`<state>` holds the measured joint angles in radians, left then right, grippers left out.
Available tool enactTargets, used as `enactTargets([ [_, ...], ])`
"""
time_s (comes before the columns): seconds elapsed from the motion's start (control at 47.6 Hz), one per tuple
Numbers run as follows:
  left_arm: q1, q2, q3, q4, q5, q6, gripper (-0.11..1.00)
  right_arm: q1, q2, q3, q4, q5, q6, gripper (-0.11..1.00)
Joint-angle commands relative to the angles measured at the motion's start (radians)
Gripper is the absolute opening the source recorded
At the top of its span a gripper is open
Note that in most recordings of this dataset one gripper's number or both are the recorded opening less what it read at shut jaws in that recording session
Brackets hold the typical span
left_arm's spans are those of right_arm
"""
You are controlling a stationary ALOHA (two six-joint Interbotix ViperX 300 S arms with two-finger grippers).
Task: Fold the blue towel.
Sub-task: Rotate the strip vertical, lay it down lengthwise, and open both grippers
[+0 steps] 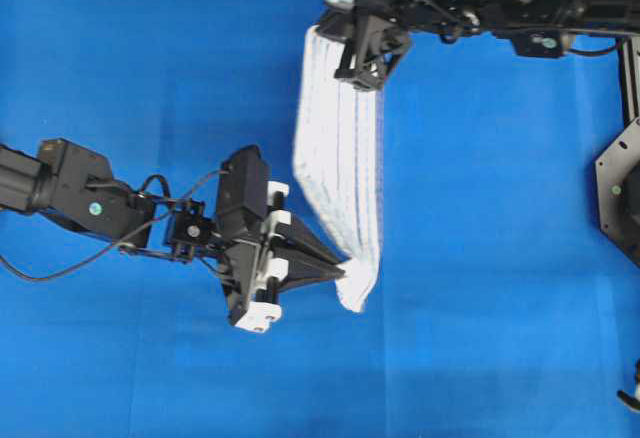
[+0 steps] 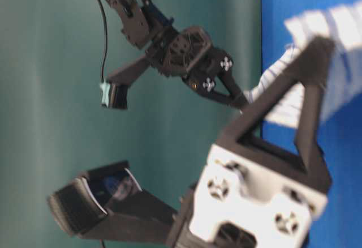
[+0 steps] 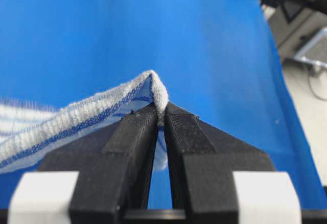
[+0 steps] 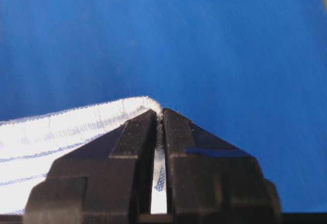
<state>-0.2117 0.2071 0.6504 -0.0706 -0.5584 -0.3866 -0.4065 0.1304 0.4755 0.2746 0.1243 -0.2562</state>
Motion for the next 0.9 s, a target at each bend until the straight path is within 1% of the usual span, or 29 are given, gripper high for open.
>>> enactTargets([
  [0.0,-0.003,-0.052,0.018,-0.002,0.009,-0.026,0.04,0.006,0.006,-0.048,-0.005,-0.003,0.002,0.28],
  [0.126,-0.003,-0.069,0.054,0.0,0.031,-0.055,0.04,0.014,0.035,-0.071,-0.005,-0.003,0.002,0.28],
  [0.294,-0.005,-0.074,0.066,-0.002,0.069,-0.06,0.05,0.026,0.063,-0.086,-0.005,-0.003,0.008,0.28],
  [0.336,-0.005,-0.072,0.064,-0.002,0.083,-0.06,0.07,0.028,0.069,-0.087,-0.005,-0.003,0.014,0.28],
  [0.399,-0.005,-0.072,0.061,-0.002,0.098,-0.063,0.17,0.031,0.071,-0.087,-0.003,-0.003,0.017,0.28],
  [0.483,-0.008,-0.08,0.063,-0.002,0.118,-0.077,0.39,0.035,0.071,-0.086,-0.002,-0.005,0.02,0.3],
  [0.525,-0.008,-0.089,0.066,0.0,0.13,-0.081,0.53,0.038,0.071,-0.087,-0.003,-0.006,0.02,0.39],
  [0.588,-0.008,-0.118,0.074,-0.002,0.169,-0.087,0.7,0.04,0.069,-0.087,-0.003,-0.008,0.018,0.58],
  [0.63,-0.008,-0.144,0.081,0.0,0.204,-0.084,0.8,0.041,0.064,-0.086,-0.003,-0.005,0.015,0.7],
  [0.672,-0.008,-0.178,0.092,0.0,0.242,-0.083,0.88,0.04,0.055,-0.086,-0.005,-0.003,0.014,0.81],
  [0.714,-0.008,-0.213,0.101,0.0,0.284,-0.083,0.91,0.04,0.043,-0.084,-0.005,-0.003,0.009,0.91],
  [0.756,-0.009,-0.25,0.114,0.0,0.324,-0.084,0.91,0.04,0.026,-0.083,-0.005,-0.003,0.006,0.96],
  [0.798,-0.012,-0.287,0.127,0.003,0.357,-0.084,0.9,0.04,0.008,-0.078,-0.005,-0.002,0.006,0.96],
  [0.883,-0.014,-0.354,0.16,0.005,0.405,-0.081,0.88,0.04,-0.035,-0.067,-0.009,0.006,0.003,0.92],
])
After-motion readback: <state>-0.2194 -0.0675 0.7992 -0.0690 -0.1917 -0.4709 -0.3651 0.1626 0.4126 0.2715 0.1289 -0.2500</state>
